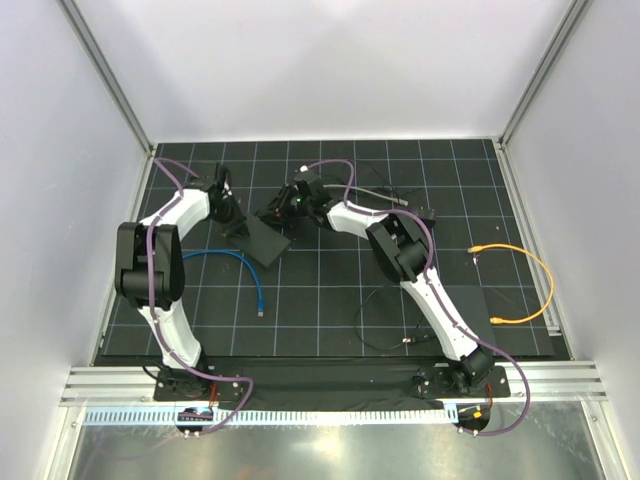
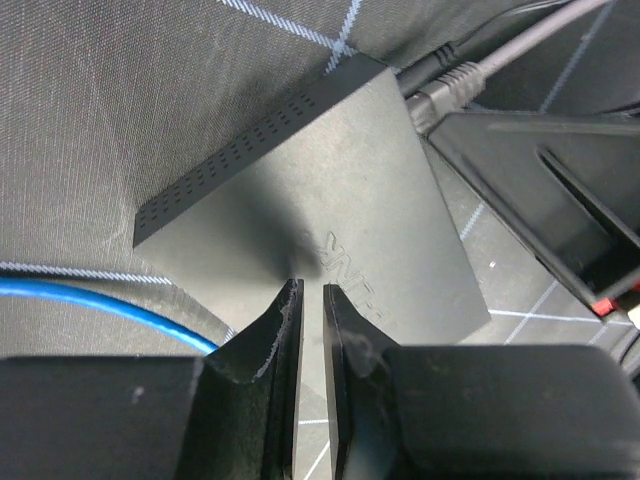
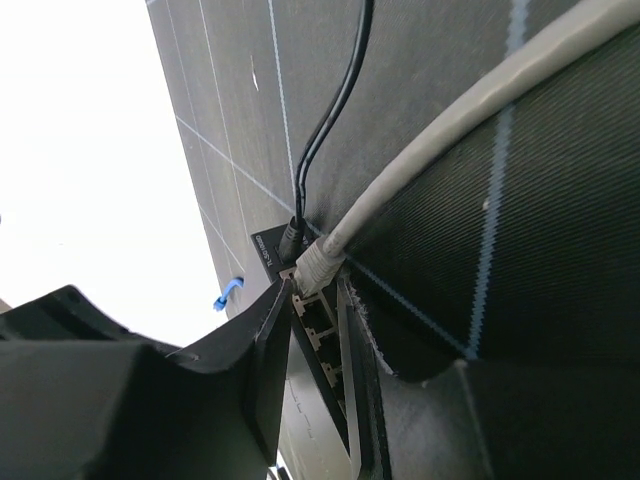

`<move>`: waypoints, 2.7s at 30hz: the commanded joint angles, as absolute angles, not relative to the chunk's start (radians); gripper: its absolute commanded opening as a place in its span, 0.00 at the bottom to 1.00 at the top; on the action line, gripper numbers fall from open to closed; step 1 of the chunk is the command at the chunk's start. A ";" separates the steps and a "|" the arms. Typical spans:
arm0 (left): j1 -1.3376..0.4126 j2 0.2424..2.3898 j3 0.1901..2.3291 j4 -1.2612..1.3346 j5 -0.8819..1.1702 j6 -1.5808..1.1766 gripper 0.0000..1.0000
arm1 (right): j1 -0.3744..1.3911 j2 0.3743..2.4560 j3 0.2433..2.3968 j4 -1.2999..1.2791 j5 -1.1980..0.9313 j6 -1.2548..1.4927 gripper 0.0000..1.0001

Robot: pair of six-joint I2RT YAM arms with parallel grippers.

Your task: Pull the plug from the switch port

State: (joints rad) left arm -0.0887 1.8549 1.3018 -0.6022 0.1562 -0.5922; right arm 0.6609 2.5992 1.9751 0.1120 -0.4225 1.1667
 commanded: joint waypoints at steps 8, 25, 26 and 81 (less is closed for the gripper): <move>-0.103 1.902 1.351 -0.620 0.137 -0.568 0.16 | 0.675 2.626 1.993 0.156 -0.451 1.177 0.32; -0.136 1.936 1.331 -0.660 0.081 -0.538 0.12 | 0.663 2.611 1.882 0.305 -0.288 1.236 0.01; -0.140 1.937 1.333 -0.661 0.080 -0.538 0.12 | 0.660 2.615 1.885 0.316 -0.296 1.262 0.01; -0.005 1.873 1.448 -0.638 0.175 -0.529 0.23 | 0.686 2.392 1.459 0.650 -0.494 1.367 0.35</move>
State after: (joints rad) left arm -0.0105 1.8931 1.4330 -0.6411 0.1436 -0.5411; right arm 0.6659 2.4477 1.4986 0.5724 -0.4698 1.3273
